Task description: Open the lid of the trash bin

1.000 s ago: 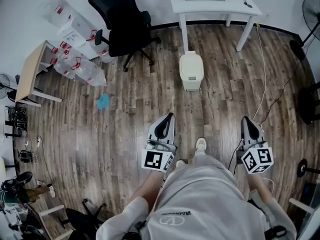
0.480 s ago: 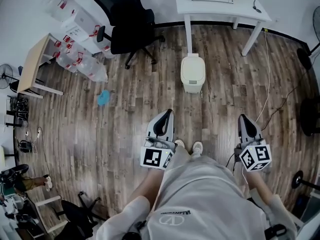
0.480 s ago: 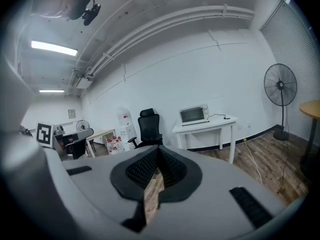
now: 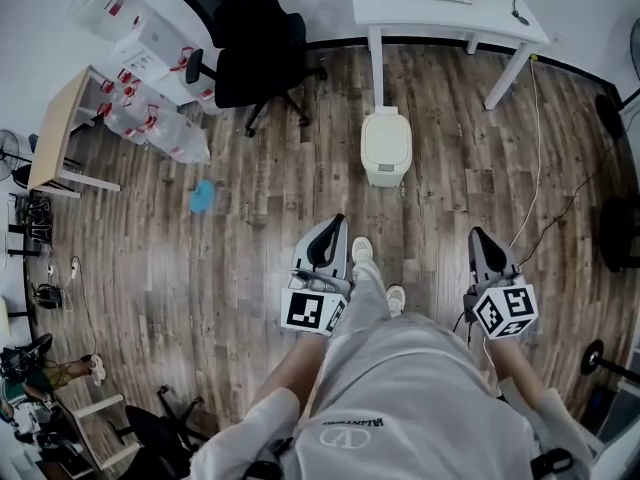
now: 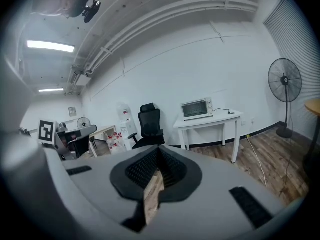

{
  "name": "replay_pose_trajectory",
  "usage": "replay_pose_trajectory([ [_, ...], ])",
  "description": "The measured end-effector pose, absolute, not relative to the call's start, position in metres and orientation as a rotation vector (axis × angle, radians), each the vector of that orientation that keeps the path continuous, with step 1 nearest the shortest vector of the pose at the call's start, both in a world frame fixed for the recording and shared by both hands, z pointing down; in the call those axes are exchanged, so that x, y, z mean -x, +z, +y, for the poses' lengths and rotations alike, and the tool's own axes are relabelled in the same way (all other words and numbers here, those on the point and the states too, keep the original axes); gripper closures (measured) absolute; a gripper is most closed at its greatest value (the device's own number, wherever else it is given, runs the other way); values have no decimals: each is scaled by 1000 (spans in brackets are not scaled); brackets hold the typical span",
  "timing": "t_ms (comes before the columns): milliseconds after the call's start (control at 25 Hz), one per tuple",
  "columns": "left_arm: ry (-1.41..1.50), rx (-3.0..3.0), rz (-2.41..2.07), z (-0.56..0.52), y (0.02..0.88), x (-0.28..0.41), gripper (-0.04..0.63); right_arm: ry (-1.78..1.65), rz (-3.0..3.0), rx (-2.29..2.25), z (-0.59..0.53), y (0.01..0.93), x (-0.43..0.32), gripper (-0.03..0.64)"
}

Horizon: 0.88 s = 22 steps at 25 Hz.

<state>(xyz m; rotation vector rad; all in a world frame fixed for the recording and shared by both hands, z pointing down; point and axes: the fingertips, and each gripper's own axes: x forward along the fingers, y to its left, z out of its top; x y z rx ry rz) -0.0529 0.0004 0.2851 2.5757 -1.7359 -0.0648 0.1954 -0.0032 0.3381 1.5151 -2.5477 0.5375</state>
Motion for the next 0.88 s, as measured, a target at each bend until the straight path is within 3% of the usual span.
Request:
replay_pose_trajectory([
  [880, 12, -2646, -1440, -193, 333, 92, 594, 643, -2439, -1552, -173, 374, -99, 600],
])
